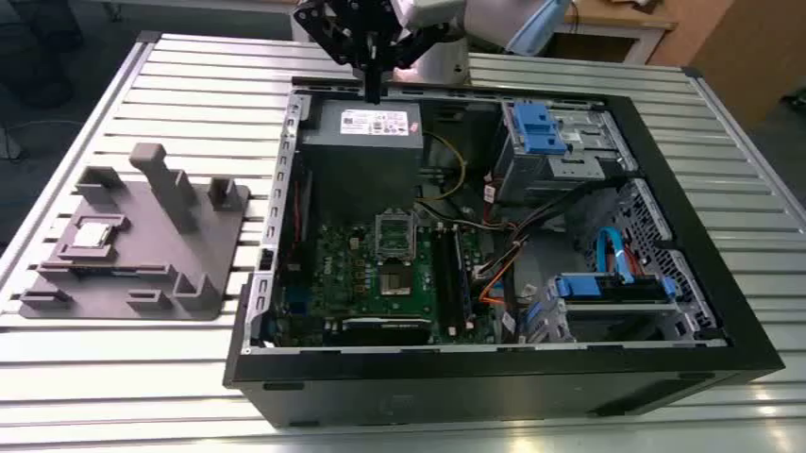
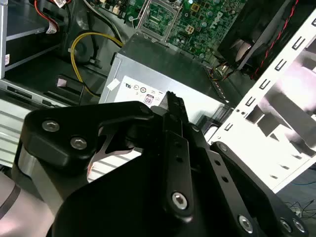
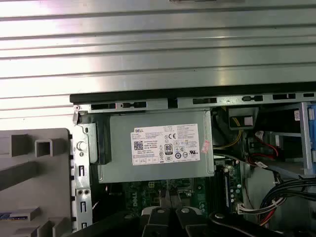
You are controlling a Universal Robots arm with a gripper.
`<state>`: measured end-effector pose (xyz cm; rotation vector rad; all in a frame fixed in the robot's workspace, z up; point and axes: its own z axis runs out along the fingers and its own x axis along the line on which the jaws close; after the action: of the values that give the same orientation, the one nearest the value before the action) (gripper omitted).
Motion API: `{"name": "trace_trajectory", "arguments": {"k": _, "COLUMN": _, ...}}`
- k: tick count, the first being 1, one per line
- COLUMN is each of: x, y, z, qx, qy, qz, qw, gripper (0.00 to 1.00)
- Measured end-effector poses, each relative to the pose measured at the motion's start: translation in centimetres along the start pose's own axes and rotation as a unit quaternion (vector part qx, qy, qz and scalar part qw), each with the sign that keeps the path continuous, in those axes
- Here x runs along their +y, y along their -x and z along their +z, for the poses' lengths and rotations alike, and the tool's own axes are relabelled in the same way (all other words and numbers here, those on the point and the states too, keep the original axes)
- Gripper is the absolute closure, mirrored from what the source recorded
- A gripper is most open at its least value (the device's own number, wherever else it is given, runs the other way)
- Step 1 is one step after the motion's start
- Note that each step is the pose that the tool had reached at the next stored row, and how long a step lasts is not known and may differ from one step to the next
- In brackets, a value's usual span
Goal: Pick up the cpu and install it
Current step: 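Reach for the cpu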
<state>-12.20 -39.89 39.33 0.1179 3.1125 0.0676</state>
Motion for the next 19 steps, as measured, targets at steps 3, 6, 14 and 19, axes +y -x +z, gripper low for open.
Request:
{"name": "trace_trajectory", "arguments": {"k": 3, "x": 0.00, "y": 0.00, "z": 0.00, "qx": 0.0000, "qy": 0.0000, "qz": 0.000, "qw": 1.00000, "gripper": 0.89}}
{"name": "trace_trajectory", "arguments": {"k": 6, "x": 0.00, "y": 0.00, "z": 0.00, "qx": 0.0000, "qy": 0.0000, "qz": 0.000, "qw": 1.00000, "gripper": 0.89}}
{"name": "trace_trajectory", "arguments": {"k": 14, "x": -0.02, "y": -0.22, "z": 0.00, "qx": 0.0000, "qy": 0.0000, "qz": 0.000, "qw": 1.00000, "gripper": 0.89}}
{"name": "trace_trajectory", "arguments": {"k": 19, "x": -0.07, "y": -0.87, "z": -0.02, "qx": 0.0000, "qy": 0.0000, "qz": 0.000, "qw": 1.00000, "gripper": 0.89}}
